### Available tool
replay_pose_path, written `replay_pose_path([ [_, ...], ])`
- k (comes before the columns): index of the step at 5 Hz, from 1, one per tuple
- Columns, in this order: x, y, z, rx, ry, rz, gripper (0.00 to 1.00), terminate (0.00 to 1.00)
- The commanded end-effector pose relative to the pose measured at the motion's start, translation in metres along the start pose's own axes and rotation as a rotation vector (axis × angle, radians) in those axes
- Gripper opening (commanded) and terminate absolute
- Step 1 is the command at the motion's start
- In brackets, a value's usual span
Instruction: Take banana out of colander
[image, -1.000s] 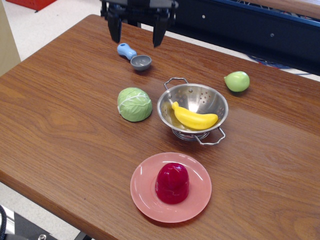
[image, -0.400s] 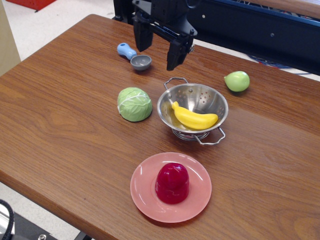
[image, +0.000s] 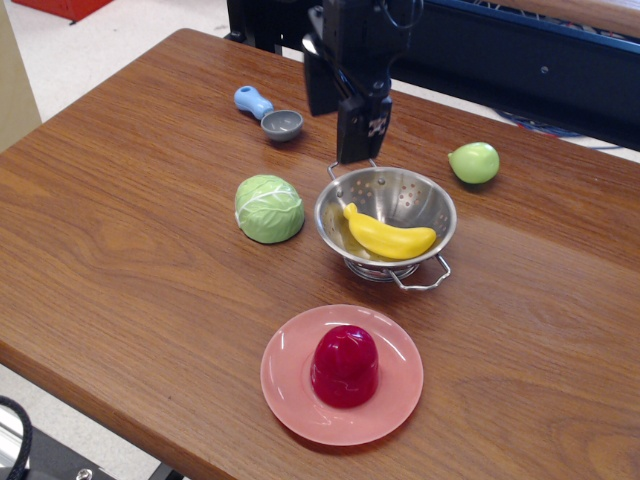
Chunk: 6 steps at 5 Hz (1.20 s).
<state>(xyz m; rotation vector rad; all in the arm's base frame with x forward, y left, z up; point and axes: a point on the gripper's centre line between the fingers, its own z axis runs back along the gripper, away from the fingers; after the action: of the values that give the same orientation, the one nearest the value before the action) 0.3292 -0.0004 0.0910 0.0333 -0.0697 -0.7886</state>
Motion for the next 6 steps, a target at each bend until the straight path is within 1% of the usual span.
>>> replay_pose_path([
  [1,-0.004,-0.010,0.007,-0.029,-0.107,-0.436,1.00,0.00],
  [2,0.000,-0.015,-0.003,-0.037,-0.124,-0.433,1.00,0.00],
  [4,0.006,-0.028,-0.024,-0.027,-0.086,-0.430,1.00,0.00],
  [6,0.011,-0.035,-0.041,-0.016,-0.055,-0.397,1.00,0.00],
])
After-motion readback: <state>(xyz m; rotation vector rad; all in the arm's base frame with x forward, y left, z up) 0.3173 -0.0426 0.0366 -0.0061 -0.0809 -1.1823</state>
